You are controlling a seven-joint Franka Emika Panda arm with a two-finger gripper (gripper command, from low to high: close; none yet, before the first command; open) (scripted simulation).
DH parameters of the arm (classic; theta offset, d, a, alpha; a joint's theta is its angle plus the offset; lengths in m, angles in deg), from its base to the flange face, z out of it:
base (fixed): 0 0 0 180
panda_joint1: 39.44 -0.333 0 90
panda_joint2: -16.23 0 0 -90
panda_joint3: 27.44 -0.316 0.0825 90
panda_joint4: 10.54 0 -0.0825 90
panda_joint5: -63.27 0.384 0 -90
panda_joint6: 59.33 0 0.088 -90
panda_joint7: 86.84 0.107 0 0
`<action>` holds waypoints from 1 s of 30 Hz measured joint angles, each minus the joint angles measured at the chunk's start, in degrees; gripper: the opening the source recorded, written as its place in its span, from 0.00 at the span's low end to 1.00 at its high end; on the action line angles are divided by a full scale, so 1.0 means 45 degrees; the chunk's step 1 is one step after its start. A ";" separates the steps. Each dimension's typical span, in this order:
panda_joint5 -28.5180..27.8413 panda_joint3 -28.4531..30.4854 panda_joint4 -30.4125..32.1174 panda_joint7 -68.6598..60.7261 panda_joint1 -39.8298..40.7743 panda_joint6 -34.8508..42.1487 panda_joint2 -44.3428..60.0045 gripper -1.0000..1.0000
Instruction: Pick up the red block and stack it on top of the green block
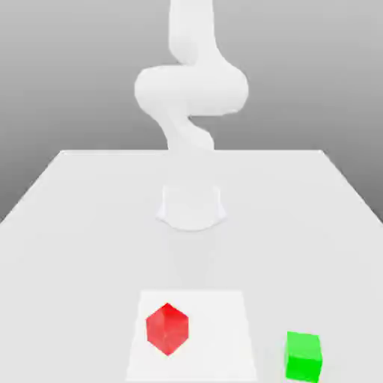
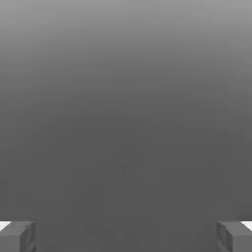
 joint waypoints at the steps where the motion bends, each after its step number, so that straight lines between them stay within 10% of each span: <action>1: -0.0048 -0.0110 0.0199 0.0376 0.0164 -0.0250 0.0502 0.50; 27: -0.0802 -0.0493 0.3711 0.7606 0.1738 -0.7070 1.2504 0.50; 28: -0.0856 -0.0416 0.3668 0.7643 0.1674 -0.7323 1.2805 0.00; 30: -0.0859 -0.0416 0.3668 0.7646 0.1674 -0.7327 1.2805 0.00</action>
